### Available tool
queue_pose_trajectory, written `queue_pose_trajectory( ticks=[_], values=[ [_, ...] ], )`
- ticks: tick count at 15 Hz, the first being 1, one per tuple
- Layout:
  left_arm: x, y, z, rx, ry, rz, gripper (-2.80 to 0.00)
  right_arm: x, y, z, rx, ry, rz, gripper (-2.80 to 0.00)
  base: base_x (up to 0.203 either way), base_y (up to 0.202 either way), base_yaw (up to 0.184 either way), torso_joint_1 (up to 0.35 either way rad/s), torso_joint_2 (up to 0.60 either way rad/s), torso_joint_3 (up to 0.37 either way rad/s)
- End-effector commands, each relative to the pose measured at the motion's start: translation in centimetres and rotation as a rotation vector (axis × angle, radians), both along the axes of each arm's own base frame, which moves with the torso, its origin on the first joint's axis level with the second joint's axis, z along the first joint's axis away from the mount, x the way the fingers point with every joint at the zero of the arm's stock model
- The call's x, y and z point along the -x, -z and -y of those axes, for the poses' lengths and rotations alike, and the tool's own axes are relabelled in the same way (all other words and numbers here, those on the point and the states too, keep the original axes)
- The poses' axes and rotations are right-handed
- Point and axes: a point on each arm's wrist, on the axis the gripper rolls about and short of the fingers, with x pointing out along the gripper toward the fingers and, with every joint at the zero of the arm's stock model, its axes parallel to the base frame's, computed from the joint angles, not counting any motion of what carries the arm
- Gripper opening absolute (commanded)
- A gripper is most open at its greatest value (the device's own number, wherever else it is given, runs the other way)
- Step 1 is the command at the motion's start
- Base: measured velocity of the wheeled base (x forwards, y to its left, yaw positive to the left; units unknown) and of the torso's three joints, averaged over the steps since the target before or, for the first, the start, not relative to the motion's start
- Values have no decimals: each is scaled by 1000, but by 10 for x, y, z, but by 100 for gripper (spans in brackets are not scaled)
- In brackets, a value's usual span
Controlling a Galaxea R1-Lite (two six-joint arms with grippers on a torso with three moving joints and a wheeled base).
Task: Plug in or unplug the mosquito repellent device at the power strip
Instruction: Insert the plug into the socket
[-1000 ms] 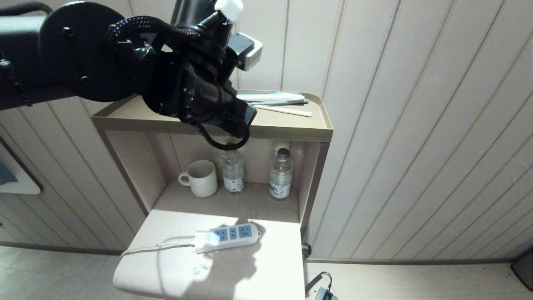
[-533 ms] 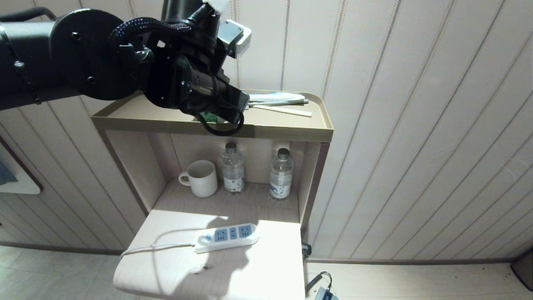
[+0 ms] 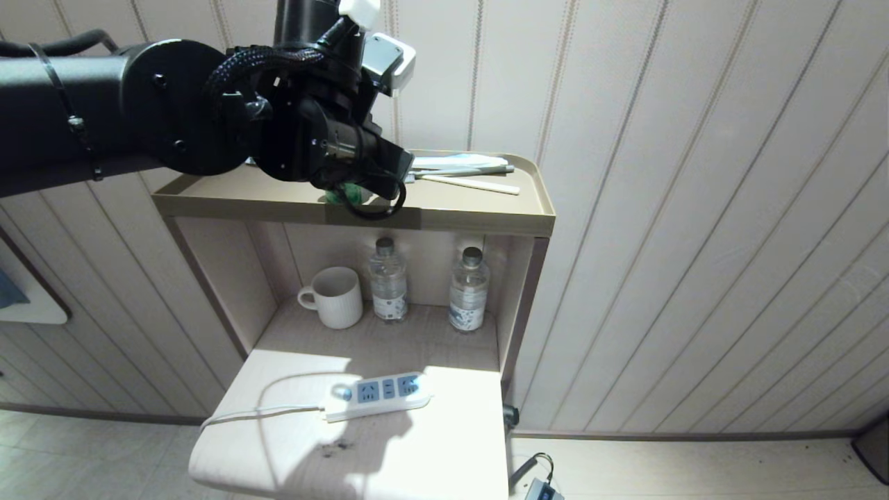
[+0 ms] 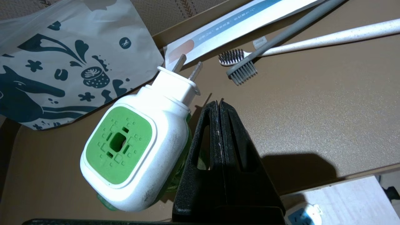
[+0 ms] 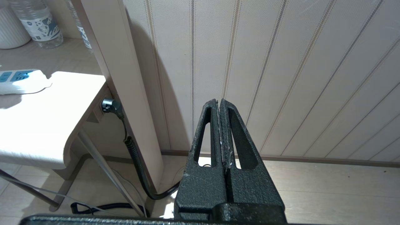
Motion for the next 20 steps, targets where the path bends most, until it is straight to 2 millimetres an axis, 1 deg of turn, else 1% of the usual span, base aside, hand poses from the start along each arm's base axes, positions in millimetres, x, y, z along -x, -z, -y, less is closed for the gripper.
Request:
queue_pose_trajectory(
  ticks=[1,3,6,11,17,18,20],
  values=[
    [-7,6,5,-4,-1,11,-280,0,0,0,0,-1,0,-280,0,0,0,0,0,0],
    [-11,6,9,-10,4,44,-280,0,0,0,0,0,-1,-280,0,0,0,0,0,0],
    [-13,4,9,2,-18,72,-280,0,0,0,0,0,1,-280,0,0,0,0,0,0],
    [-24,-3,-6,27,-71,115,-280,0,0,0,0,-1,1,-280,0,0,0,0,0,0],
    [-19,-11,-7,42,-68,145,-280,0,0,0,0,-1,1,-280,0,0,0,0,0,0],
    [-17,-15,-7,56,-90,170,-280,0,0,0,0,0,1,-280,0,0,0,0,0,0],
    [-2,-41,-16,125,-134,260,-280,0,0,0,0,0,-1,-280,0,0,0,0,0,0]
  ],
)
